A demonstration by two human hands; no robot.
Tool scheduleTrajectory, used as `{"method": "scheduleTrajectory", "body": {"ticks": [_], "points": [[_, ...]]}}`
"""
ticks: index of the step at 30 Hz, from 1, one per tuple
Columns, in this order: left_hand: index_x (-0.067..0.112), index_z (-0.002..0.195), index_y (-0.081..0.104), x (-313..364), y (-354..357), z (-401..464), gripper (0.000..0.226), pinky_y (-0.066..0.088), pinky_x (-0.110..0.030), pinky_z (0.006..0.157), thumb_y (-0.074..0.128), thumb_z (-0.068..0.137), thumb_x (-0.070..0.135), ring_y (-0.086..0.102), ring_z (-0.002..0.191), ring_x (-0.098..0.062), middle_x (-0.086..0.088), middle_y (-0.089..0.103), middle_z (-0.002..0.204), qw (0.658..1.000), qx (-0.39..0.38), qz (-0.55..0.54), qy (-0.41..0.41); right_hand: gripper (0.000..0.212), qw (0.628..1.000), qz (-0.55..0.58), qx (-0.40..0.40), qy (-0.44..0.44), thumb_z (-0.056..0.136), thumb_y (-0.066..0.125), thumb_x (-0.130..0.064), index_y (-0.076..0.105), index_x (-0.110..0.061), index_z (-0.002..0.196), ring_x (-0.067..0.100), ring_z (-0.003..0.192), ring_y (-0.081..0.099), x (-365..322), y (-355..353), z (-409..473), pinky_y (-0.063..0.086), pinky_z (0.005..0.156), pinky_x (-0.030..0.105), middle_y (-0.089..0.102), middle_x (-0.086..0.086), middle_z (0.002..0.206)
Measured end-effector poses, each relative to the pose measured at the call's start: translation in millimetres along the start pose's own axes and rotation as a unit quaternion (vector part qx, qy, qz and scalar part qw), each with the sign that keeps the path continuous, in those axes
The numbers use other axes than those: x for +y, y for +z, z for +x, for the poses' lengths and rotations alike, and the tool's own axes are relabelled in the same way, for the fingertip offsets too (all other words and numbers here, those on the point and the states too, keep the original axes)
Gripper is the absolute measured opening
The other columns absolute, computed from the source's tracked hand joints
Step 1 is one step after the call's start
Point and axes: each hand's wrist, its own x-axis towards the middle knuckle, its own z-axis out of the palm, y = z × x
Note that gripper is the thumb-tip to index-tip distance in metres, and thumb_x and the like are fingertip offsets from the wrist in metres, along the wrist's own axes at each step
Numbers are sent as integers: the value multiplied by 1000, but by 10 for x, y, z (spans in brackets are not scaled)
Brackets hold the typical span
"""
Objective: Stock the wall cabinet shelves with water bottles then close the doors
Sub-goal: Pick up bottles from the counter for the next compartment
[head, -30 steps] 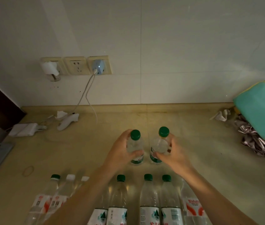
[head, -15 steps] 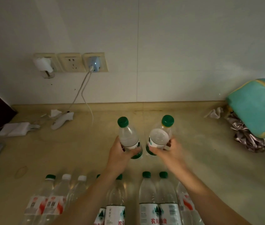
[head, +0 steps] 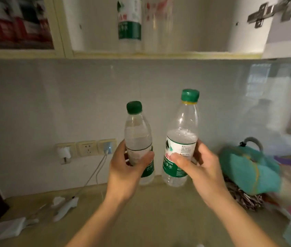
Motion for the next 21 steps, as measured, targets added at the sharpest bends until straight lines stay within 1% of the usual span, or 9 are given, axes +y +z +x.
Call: {"method": "scheduleTrajectory", "body": {"ticks": [3,5,6,7,10,14,17,19,21], "points": [[44,110,62,644,-67,256,38,49,-4,66,81,76,44,66,94,9,29,70,103,997,6,-6,72,45,998,13,6,-67,69,83,-48,70,-46,112,11,105,71,-622,7,249,59,82,28,76,-8,112],[44,112,64,1058,-133,429,39,51,-9,65,80,77,47,66,94,7,26,71,104,994,16,-9,109,42,993,28,19,-109,67,83,-49,72,-45,108,14,107,71,-1010,12,447,57,90,36,76,-6,112],[42,114,64,1251,-166,513,39,52,-12,68,81,78,46,67,95,5,24,72,104,992,20,-12,128,41,991,34,21,-131,68,83,-49,73,-44,107,16,108,71,-1196,21,548,55,93,40,76,-5,113],[41,115,65,1435,-198,595,38,53,-14,71,81,80,44,68,94,3,22,73,104,989,23,-14,147,40,987,38,22,-152,68,83,-48,74,-43,107,17,108,71,-1374,29,647,55,93,40,76,-4,113],[39,112,66,1956,-272,806,30,53,-17,72,79,84,41,69,92,1,21,74,101,980,29,-19,198,36,979,45,22,-199,70,82,-45,75,-35,105,16,104,73,-1856,75,936,57,87,35,77,-2,109],[32,110,69,2479,-321,1093,31,57,-30,79,78,84,47,71,93,-5,14,76,100,968,48,-20,245,44,974,21,37,-221,70,82,-52,75,-28,106,15,102,73,-2298,150,1351,58,88,36,78,-5,105],[32,106,68,2676,-295,1346,31,57,-30,75,78,82,50,71,86,-2,15,75,95,965,78,14,248,41,975,-18,50,-216,71,83,-55,75,-29,102,8,90,74,-2420,205,1670,59,82,34,78,-9,96],[34,99,64,2708,-257,1521,32,53,-26,67,78,78,55,68,80,2,16,73,91,969,97,66,219,37,976,-50,61,-205,73,83,-54,75,-31,100,4,82,74,-2392,254,1873,60,77,33,78,-12,89],[33,96,62,2666,-219,1694,33,50,-24,64,78,78,56,66,81,0,15,70,90,973,95,101,182,37,979,-77,64,-180,72,84,-55,74,-32,99,5,83,73,-2306,301,2060,61,81,37,77,-15,88]]}}
